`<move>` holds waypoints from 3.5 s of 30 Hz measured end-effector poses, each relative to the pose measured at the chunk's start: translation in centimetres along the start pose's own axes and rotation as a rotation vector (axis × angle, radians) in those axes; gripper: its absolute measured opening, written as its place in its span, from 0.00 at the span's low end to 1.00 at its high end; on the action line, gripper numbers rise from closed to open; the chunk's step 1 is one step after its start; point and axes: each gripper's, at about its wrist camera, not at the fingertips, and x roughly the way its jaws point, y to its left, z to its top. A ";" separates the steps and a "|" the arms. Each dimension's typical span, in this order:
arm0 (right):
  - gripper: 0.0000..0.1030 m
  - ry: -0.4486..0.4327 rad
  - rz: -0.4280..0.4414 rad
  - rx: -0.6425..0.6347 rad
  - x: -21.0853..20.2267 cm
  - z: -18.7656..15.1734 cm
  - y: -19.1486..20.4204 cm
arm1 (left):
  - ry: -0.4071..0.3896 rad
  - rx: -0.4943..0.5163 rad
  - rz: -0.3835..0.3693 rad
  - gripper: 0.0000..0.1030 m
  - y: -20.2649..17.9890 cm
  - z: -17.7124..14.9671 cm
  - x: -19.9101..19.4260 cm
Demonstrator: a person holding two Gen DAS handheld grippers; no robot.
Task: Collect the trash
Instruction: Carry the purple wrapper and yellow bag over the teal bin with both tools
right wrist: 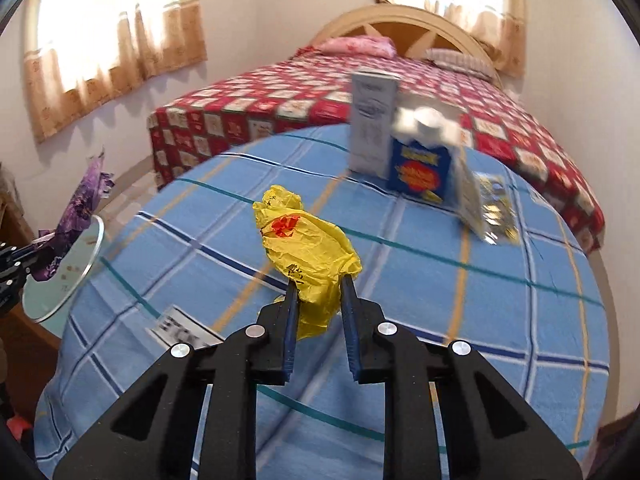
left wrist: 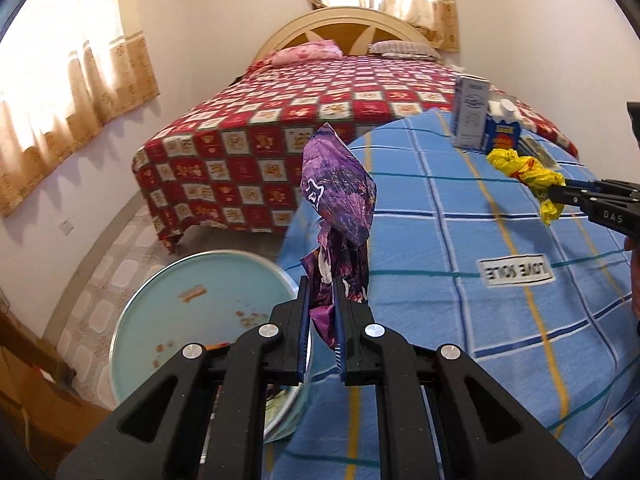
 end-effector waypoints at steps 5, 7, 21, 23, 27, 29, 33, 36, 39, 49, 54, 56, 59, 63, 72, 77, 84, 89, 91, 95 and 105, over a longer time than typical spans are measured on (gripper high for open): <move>0.20 -0.006 0.039 -0.056 0.7 1.4 2.7 | 0.010 -0.018 0.037 0.10 1.8 -0.7 -0.3; 0.20 -0.008 0.054 -0.085 1.2 1.9 4.1 | 0.012 -0.025 0.053 0.10 2.4 -0.8 -0.3; 0.20 -0.036 0.162 -0.220 3.4 4.2 11.4 | 0.027 -0.059 0.139 0.10 6.0 -2.2 -1.6; 0.20 -0.040 0.170 -0.235 3.7 4.4 12.3 | 0.030 -0.064 0.150 0.10 6.4 -2.5 -1.7; 0.21 -0.046 0.191 -0.272 4.1 4.6 14.1 | 0.035 -0.070 0.168 0.10 7.2 -2.8 -1.9; 0.21 -0.047 0.201 -0.290 4.3 4.8 14.8 | 0.037 -0.071 0.174 0.10 7.5 -2.9 -2.1; 0.21 -0.045 0.219 -0.322 4.8 5.0 16.1 | 0.039 -0.077 0.190 0.10 8.1 -3.2 -2.4; 0.21 -0.040 0.228 -0.336 5.0 5.1 16.7 | 0.043 -0.080 0.201 0.10 8.5 -3.4 -2.5; 0.21 -0.036 0.239 -0.355 5.4 5.0 17.5 | 0.046 -0.077 0.221 0.10 8.7 -3.7 -2.6; 0.21 -0.039 0.267 -0.419 6.0 4.6 19.8 | 0.053 -0.096 0.244 0.10 10.0 -4.4 -3.3; 0.21 -0.041 0.280 -0.444 6.1 4.6 20.6 | 0.050 -0.105 0.253 0.10 10.3 -4.6 -3.7; 0.21 -0.044 0.286 -0.455 6.1 4.6 20.9 | 0.051 -0.107 0.255 0.10 10.5 -4.7 -3.7; 0.21 -0.051 0.294 -0.466 6.1 4.5 21.3 | 0.051 -0.110 0.260 0.10 10.6 -4.7 -3.8; 0.21 -0.052 0.300 -0.478 6.2 4.3 21.7 | 0.047 -0.115 0.265 0.10 10.9 -4.9 -4.0; 0.21 -0.069 0.322 -0.509 6.0 3.9 22.4 | 0.046 -0.121 0.272 0.10 11.1 -5.0 -4.0; 0.21 -0.077 0.327 -0.522 5.9 3.6 22.7 | 0.048 -0.125 0.277 0.10 11.2 -5.2 -4.0; 0.21 -0.083 0.333 -0.532 5.9 3.3 22.9 | 0.045 -0.139 0.286 0.10 11.5 -5.1 -4.0; 0.21 -0.083 0.337 -0.558 5.9 2.9 23.4 | 0.041 -0.143 0.290 0.10 11.6 -5.1 -4.1; 0.21 -0.084 0.334 -0.569 6.0 2.8 23.6 | 0.038 -0.146 0.292 0.10 11.7 -5.0 -4.2; 0.21 -0.088 0.335 -0.577 6.0 2.8 23.7 | 0.037 -0.147 0.292 0.10 11.8 -5.0 -4.2; 0.21 -0.077 0.333 -0.584 6.2 2.5 23.9 | 0.036 -0.153 0.294 0.10 12.1 -5.1 -4.5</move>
